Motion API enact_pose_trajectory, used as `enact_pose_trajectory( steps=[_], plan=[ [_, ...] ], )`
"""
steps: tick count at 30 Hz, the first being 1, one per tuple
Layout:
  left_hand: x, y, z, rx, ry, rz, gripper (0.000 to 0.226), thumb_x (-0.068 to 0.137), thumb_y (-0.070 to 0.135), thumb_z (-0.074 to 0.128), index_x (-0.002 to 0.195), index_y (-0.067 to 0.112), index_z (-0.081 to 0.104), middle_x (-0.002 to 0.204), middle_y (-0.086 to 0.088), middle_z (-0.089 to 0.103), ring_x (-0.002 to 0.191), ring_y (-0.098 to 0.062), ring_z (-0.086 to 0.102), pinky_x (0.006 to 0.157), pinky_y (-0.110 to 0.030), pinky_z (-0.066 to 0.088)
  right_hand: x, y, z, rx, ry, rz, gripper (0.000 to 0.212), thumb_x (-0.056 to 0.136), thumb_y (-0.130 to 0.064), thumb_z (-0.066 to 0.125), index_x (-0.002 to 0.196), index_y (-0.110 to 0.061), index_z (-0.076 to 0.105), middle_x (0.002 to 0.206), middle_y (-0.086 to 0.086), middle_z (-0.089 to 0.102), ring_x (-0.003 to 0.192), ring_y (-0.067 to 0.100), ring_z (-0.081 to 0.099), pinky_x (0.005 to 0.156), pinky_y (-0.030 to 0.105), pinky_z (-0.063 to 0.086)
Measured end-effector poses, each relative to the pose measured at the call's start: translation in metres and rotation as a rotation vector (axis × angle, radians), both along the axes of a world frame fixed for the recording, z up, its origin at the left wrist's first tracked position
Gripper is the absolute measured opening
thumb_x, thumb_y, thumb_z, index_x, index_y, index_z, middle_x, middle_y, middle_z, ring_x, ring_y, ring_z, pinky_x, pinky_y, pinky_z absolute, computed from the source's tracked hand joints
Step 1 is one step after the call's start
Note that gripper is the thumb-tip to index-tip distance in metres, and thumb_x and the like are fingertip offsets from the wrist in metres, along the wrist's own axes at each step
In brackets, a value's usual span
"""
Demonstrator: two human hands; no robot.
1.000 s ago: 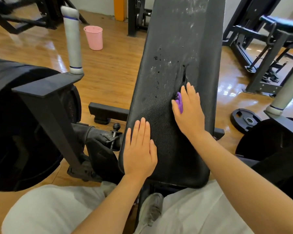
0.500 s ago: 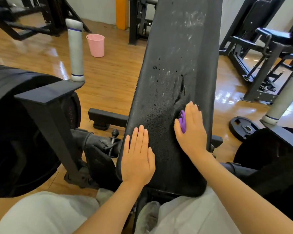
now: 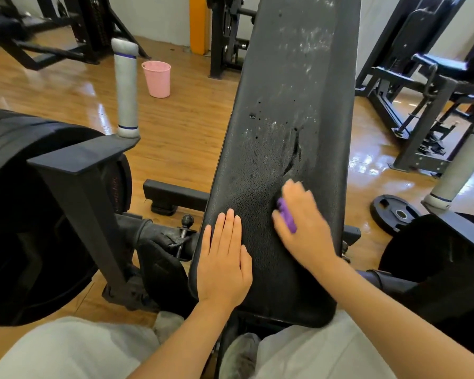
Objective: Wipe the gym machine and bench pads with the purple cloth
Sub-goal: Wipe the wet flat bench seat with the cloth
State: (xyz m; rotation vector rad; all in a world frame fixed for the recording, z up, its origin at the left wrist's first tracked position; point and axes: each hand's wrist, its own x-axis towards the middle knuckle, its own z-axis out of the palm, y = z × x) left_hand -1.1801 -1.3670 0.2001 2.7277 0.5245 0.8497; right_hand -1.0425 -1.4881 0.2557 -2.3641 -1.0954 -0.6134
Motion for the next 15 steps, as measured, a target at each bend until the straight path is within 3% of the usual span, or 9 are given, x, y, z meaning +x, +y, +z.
enact_pose_trajectory(
  steps=[3, 5, 8, 12, 15],
  plan=[
    [0.001, 0.000, -0.001, 0.005, -0.006, -0.004, 0.057, 0.098, 0.024, 0.034, 0.150, 0.002, 0.040, 0.158, -0.013, 0.035, 0.149, -0.027, 0.029, 0.120, -0.047, 0.022, -0.016, -0.032, -0.008, -0.277, -0.151, 0.351, 0.055, 0.098, -0.033, 0.053, 0.143, -0.002, 0.048, 0.152, 0.009, 0.043, 0.143, 0.022, 0.036, 0.118, 0.041, 0.030],
    [0.001, 0.000, 0.000, -0.004, 0.003, -0.003, 0.057, 0.097, 0.024, 0.034, 0.150, 0.002, 0.040, 0.159, -0.013, 0.035, 0.149, -0.027, 0.029, 0.120, -0.047, 0.021, -0.001, -0.040, 0.001, -0.347, -0.218, 0.422, 0.054, 0.097, -0.032, 0.052, 0.141, -0.002, 0.050, 0.151, 0.008, 0.044, 0.141, 0.022, 0.039, 0.118, 0.037, 0.029],
    [0.001, 0.000, 0.001, -0.008, 0.032, -0.006, 0.059, 0.097, 0.027, 0.033, 0.151, 0.003, 0.039, 0.160, -0.012, 0.033, 0.150, -0.026, 0.027, 0.120, -0.047, 0.021, 0.042, -0.017, 0.020, -0.246, -0.208, 0.207, 0.053, 0.097, -0.030, 0.050, 0.141, -0.001, 0.048, 0.147, 0.013, 0.049, 0.135, 0.027, 0.046, 0.118, 0.032, 0.025],
    [-0.001, 0.001, 0.001, -0.009, 0.056, -0.007, 0.061, 0.097, 0.030, 0.034, 0.153, 0.005, 0.036, 0.162, -0.010, 0.030, 0.151, -0.024, 0.022, 0.121, -0.048, 0.021, 0.088, 0.023, 0.043, -0.012, 0.093, -0.162, 0.055, 0.098, -0.020, 0.053, 0.146, 0.002, 0.039, 0.155, 0.015, 0.035, 0.146, 0.029, 0.028, 0.120, 0.032, 0.010],
    [-0.002, 0.000, 0.000, -0.005, 0.064, -0.005, 0.062, 0.097, 0.032, 0.034, 0.154, 0.007, 0.033, 0.163, -0.007, 0.027, 0.152, -0.023, 0.020, 0.121, -0.048, 0.021, 0.046, 0.016, 0.025, 0.018, 0.094, -0.158, 0.059, 0.097, -0.025, 0.052, 0.147, 0.001, 0.038, 0.154, 0.016, 0.038, 0.146, 0.028, 0.029, 0.122, 0.033, 0.010]
  ],
)
